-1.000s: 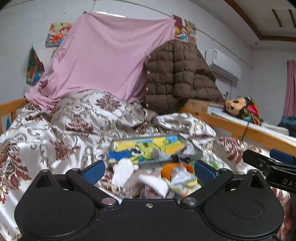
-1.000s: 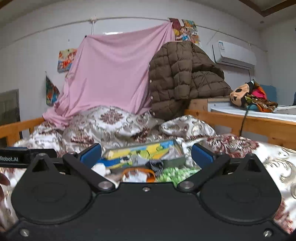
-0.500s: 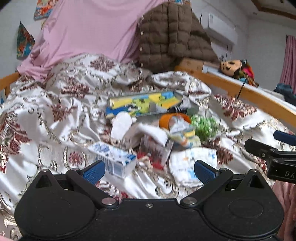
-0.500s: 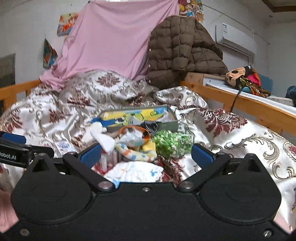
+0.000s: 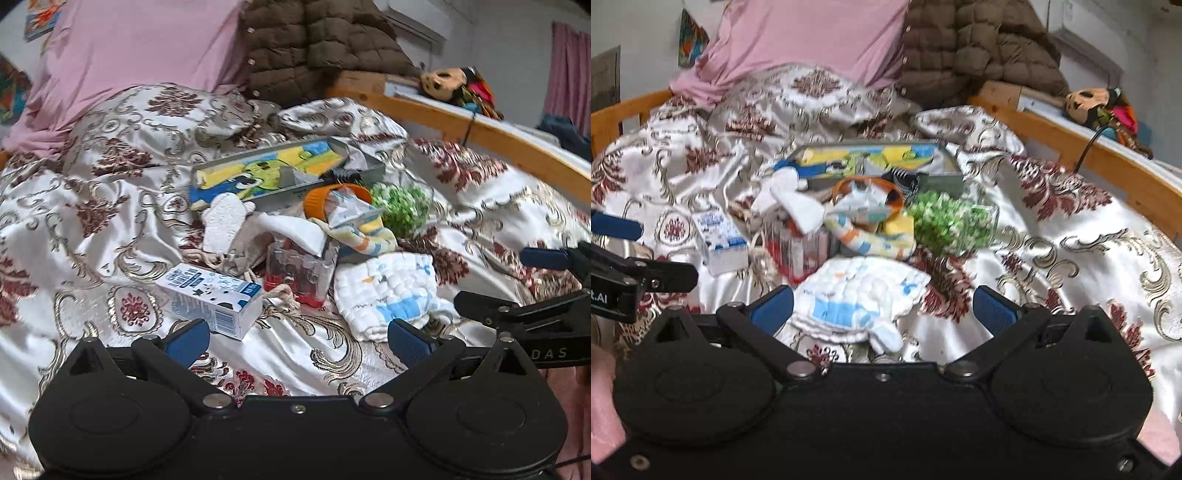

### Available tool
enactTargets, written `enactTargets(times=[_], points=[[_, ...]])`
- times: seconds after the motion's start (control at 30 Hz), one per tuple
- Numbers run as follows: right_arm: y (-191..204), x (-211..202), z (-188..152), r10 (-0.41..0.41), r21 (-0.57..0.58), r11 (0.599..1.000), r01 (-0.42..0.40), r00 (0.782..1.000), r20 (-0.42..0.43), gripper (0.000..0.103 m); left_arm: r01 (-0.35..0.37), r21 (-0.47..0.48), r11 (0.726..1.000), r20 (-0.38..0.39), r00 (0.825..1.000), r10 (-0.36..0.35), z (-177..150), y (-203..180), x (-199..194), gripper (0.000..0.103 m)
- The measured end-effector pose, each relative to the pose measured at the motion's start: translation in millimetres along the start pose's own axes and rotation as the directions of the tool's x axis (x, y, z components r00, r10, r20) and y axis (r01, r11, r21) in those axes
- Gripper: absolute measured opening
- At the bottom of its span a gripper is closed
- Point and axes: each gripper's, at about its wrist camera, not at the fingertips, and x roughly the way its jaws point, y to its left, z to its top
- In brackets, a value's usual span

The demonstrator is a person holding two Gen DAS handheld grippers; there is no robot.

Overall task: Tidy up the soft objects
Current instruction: 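Grasp the white-blue wipe packet with the left tool while the right tool grasps the white towel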

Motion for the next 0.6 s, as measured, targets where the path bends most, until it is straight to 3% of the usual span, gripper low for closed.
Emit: enactTargets(times=[0.3, 0.47, 0.6], points=[[3, 24, 0, 0.016, 0.029, 0.999, -0.013, 0.993, -0.114, 0.102, 0.017, 0.148, 0.989, -0.01, 1.0, -0.015, 20, -3, 23, 0.102], [5, 42, 5, 0.073, 0.041, 0.997, -0.068, 0.985, -0.155, 0.102, 0.067, 0.28, 0.958, -0.005, 0.998, -0.068, 43, -7, 42, 0.102], [3, 61, 13, 0.118, 0.052, 0.992, -0.111, 0.978, -0.173, 0.102, 0.122, 0.328, 0.937, -0.037, 0.993, -0.117, 58, -10, 60, 0.101]])
